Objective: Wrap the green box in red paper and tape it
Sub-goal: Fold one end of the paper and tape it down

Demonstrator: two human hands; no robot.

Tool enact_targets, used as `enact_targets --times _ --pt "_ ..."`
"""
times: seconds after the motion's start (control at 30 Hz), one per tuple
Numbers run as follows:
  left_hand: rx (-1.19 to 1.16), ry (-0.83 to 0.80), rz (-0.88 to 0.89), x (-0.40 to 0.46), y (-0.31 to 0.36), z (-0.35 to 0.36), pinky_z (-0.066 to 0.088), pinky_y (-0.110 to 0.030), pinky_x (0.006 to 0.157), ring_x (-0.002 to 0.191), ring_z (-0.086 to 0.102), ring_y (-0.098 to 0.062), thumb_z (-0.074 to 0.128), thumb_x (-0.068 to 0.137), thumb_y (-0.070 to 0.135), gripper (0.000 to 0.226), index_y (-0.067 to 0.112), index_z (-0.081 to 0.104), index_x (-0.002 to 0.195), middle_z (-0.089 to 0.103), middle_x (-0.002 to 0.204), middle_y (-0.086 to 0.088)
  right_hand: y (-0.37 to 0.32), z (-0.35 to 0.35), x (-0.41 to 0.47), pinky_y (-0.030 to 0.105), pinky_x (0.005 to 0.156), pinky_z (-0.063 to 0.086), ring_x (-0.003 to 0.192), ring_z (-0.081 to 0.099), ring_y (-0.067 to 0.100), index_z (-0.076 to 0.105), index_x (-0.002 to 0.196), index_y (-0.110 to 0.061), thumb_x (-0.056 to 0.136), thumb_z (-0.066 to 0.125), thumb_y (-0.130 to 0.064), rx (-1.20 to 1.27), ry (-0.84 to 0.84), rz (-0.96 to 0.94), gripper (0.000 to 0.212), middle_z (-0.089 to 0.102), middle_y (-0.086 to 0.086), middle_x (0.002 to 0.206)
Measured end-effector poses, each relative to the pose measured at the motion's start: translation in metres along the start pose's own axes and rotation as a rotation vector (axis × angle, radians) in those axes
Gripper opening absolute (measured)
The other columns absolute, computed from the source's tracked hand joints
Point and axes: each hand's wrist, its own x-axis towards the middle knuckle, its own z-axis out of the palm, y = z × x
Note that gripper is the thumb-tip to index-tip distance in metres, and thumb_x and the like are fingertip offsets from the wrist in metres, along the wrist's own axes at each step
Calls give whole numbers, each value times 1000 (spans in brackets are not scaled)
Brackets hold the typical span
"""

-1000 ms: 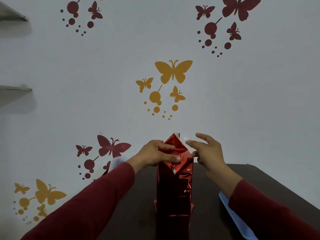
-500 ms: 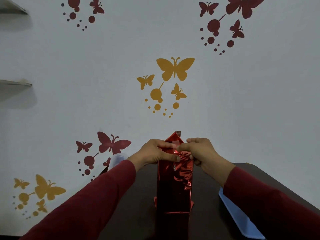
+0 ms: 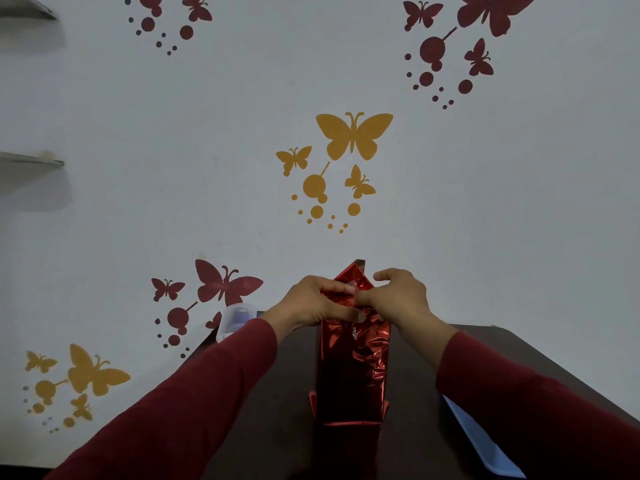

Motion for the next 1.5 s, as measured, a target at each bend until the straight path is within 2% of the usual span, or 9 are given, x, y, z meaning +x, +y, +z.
enact_targets --times 0.37,0.5,0.7,0.9,1.1,1.2,1.3,1.43,1.5 --pt "41 -8 -6 2 -5 0 52 -30 88 108 67 -14 99 52 50 53 46 79 101 74 107 14 -13 -8 9 38 89 55 117 63 22 44 148 -26 60 92 -37 -271 -51 -1 101 66 -3 128" --pt "59 1 -11 1 -3 1 52 -42 106 121 63 -17 100 49 52 56 48 78 100 72 121 12 -6 -6 16 40 93 50 131 52 28 41 153 -22 65 89 -18 -12 -115 110 100 51 8 148" --pt "19 16 -10 3 -9 1 52 -40 105 119 64 -11 100 46 52 62 47 78 103 72 119 15 -1 6 15 31 54 57 96 68 30 37 152 -9 73 79 -8 299 -237 275 90 56 16 132" --pt "-8 -15 34 2 -7 1 53 -26 97 101 71 1 99 62 32 53 37 79 110 77 104 18 18 19 45 45 74 65 94 73 33 47 142 -15 32 80 -39 185 -192 239 117 64 13 123" --pt "-9 -6 13 7 -11 1 53 -36 102 113 68 -7 102 51 44 63 40 79 110 75 114 15 7 13 23 44 82 61 90 74 33 72 112 -6 55 77 -22 272 -238 232 59 75 16 107" --pt "6 -28 0 8 -10 1 54 -45 104 116 68 -14 101 48 50 66 43 78 109 75 117 13 15 14 26 49 86 62 101 71 36 70 110 -12 38 75 -24 300 -197 229 73 71 14 112" --pt "-21 -40 -5 6 -7 2 57 -43 100 107 72 -10 101 54 40 61 39 79 110 76 113 13 19 17 30 40 71 62 94 73 33 67 118 -11 56 74 -23 327 -150 239 63 73 14 108" --pt "16 -27 -22 2 -5 -1 57 -43 101 112 69 -9 100 51 48 63 44 78 110 75 115 17 12 16 21 47 85 63 90 75 31 74 104 -10 63 72 -24 336 -150 223 43 77 12 99" --pt "22 -18 -19 1 -4 -2 57 -42 101 113 68 -9 100 53 46 61 43 78 110 75 115 17 11 14 14 40 76 60 86 73 29 74 102 -4 69 71 -16 346 -190 209 35 75 11 98"
